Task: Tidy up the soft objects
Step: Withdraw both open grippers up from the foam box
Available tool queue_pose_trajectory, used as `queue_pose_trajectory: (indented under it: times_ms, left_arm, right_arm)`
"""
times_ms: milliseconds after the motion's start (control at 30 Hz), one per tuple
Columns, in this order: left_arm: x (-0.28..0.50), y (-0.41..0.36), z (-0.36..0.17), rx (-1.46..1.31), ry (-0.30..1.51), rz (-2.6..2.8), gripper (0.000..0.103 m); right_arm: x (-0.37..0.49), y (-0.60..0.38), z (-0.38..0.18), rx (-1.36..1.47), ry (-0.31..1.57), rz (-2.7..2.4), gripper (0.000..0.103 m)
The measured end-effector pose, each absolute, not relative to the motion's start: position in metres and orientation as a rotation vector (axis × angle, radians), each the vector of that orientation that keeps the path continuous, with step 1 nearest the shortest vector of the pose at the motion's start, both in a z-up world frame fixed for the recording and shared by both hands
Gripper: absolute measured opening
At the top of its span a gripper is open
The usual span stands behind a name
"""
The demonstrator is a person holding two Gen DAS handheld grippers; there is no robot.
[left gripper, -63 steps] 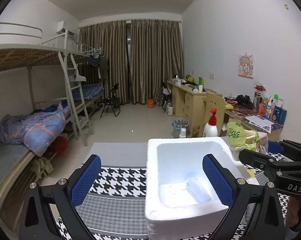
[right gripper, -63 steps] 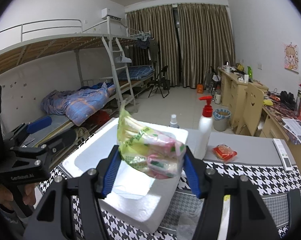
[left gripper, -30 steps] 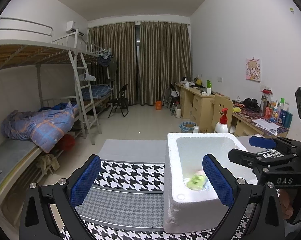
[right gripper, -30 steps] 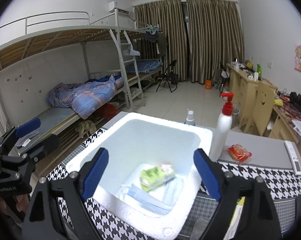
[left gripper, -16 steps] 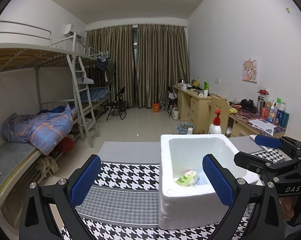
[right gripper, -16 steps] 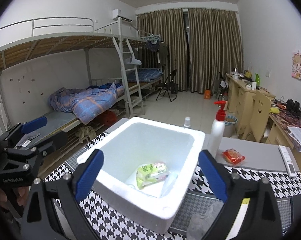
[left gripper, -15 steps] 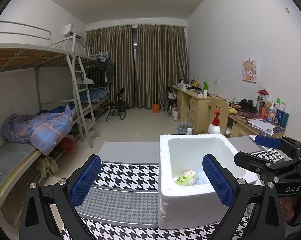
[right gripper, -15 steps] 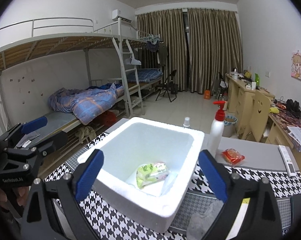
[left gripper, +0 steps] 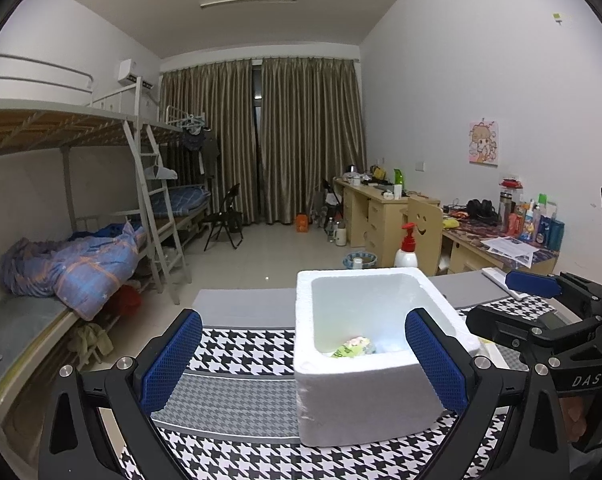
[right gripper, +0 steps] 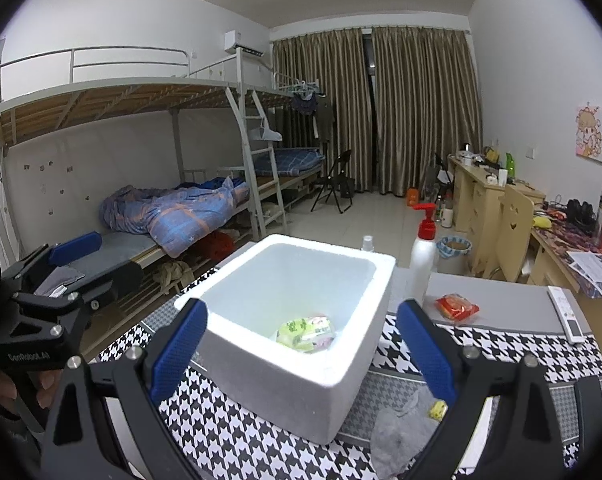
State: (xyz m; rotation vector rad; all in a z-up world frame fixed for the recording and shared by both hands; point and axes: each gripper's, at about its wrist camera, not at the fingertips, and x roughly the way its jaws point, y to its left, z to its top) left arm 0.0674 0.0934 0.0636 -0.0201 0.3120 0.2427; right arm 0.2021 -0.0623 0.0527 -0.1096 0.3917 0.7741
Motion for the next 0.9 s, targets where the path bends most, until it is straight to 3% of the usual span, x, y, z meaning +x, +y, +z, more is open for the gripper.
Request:
queue_pose_trajectory:
  times_ms: [900]
  left_arm:
    - [0.043,0.064,0.046,-0.016,0.293,0.177,0.102]
  right_arm:
    - [0.175,-0.091,0.029,-0.111,0.371,0.727,0.098]
